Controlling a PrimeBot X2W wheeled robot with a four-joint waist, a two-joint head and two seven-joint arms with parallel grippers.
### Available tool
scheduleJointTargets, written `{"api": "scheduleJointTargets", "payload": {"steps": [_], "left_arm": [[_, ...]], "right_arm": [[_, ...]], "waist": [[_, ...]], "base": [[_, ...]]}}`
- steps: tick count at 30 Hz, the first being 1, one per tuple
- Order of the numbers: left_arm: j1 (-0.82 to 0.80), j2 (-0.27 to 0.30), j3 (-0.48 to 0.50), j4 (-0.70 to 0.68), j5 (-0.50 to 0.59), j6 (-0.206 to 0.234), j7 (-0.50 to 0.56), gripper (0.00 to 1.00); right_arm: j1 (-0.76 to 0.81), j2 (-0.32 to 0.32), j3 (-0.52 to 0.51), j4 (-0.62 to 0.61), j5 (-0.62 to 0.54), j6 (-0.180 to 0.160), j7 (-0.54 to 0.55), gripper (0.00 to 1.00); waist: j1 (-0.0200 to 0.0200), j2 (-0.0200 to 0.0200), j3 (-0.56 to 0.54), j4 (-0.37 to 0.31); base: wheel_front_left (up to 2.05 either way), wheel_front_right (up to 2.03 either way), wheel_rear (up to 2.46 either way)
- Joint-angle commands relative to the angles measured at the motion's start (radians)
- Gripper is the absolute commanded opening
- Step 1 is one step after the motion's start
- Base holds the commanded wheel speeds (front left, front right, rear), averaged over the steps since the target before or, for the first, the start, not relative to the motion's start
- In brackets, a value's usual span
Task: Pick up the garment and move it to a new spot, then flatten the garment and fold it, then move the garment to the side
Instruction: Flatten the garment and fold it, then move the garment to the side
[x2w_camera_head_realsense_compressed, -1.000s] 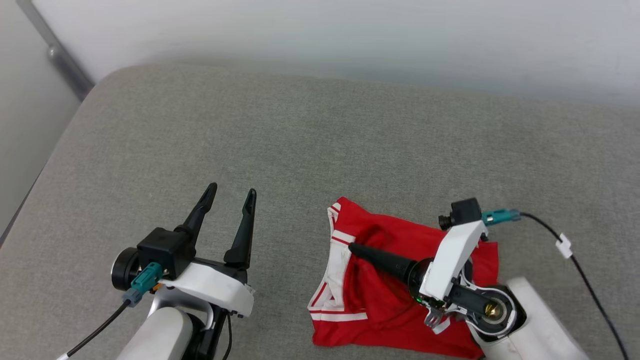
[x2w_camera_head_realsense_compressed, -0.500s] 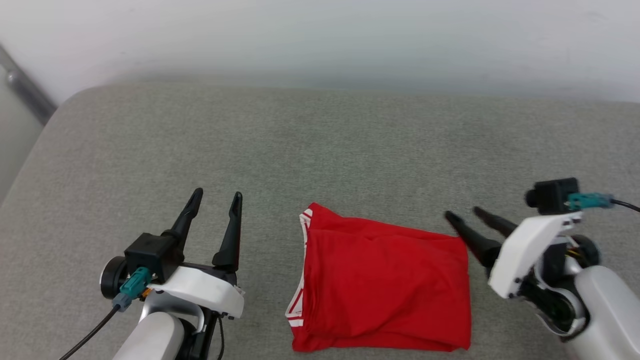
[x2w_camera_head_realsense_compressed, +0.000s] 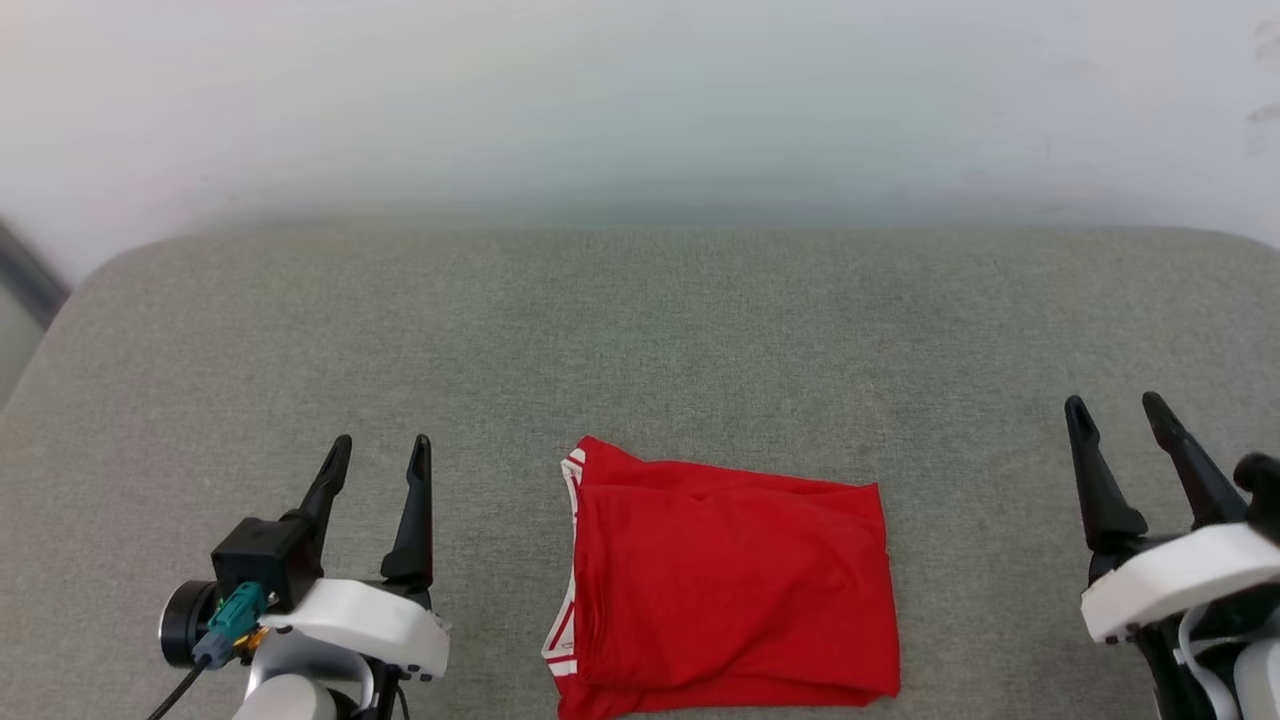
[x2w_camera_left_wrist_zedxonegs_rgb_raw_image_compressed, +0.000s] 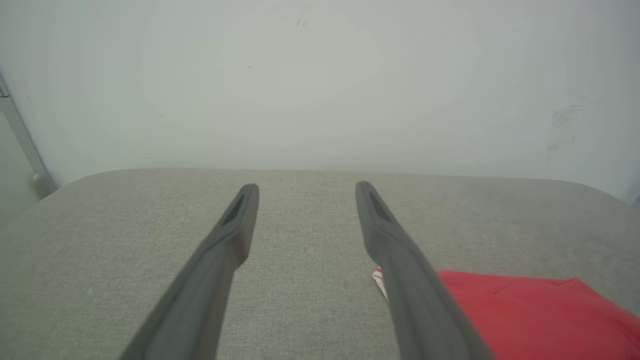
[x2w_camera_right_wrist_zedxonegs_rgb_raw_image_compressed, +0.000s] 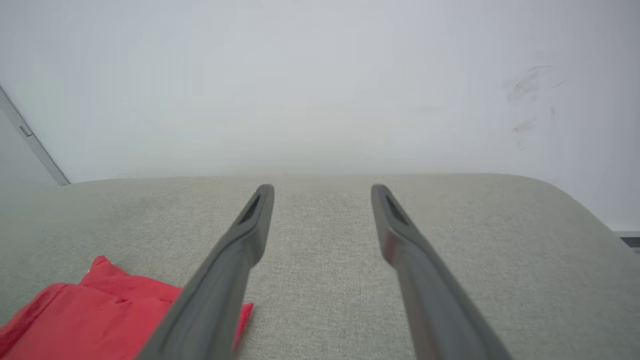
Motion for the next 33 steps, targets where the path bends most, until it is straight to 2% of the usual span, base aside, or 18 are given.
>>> {"api": "scheduleJointTargets", "payload": {"steps": [1, 10, 25, 29, 33], "left_arm": [[0.010, 0.006, 0.006, 0.000, -0.001, 0.005, -0.006, 1.00], [0.043, 0.010, 0.012, 0.012, 0.026, -0.007, -0.007, 1.00], [0.022, -0.005, 0.025, 0.023, 0.046, -0.018, -0.007, 1.00], [0.017, -0.016, 0.038, 0.020, 0.052, -0.020, -0.007, 1.00], [0.013, -0.026, 0.053, 0.015, 0.060, -0.022, -0.007, 1.00]], "right_arm": [[0.014, 0.006, -0.003, -0.012, -0.010, 0.000, -0.007, 1.00], [0.174, 0.100, -0.025, -0.164, -0.101, 0.000, -0.004, 1.00], [0.191, 0.136, -0.058, -0.220, -0.110, 0.000, 0.066, 1.00], [0.183, 0.135, -0.102, -0.219, -0.061, 0.000, 0.116, 1.00], [0.168, 0.101, -0.202, -0.171, 0.060, -0.001, 0.248, 1.00]], "waist": [[0.0000, 0.0000, -0.005, 0.000], [0.0000, 0.0000, -0.039, 0.002], [0.0000, 0.0000, -0.029, -0.004], [0.0000, 0.0000, -0.025, -0.006], [0.0000, 0.0000, -0.018, -0.004]], "base": [[0.00, 0.00, 0.00], [0.00, 0.00, 0.00], [0.00, 0.00, 0.00], [0.00, 0.00, 0.00], [0.00, 0.00, 0.00]]}}
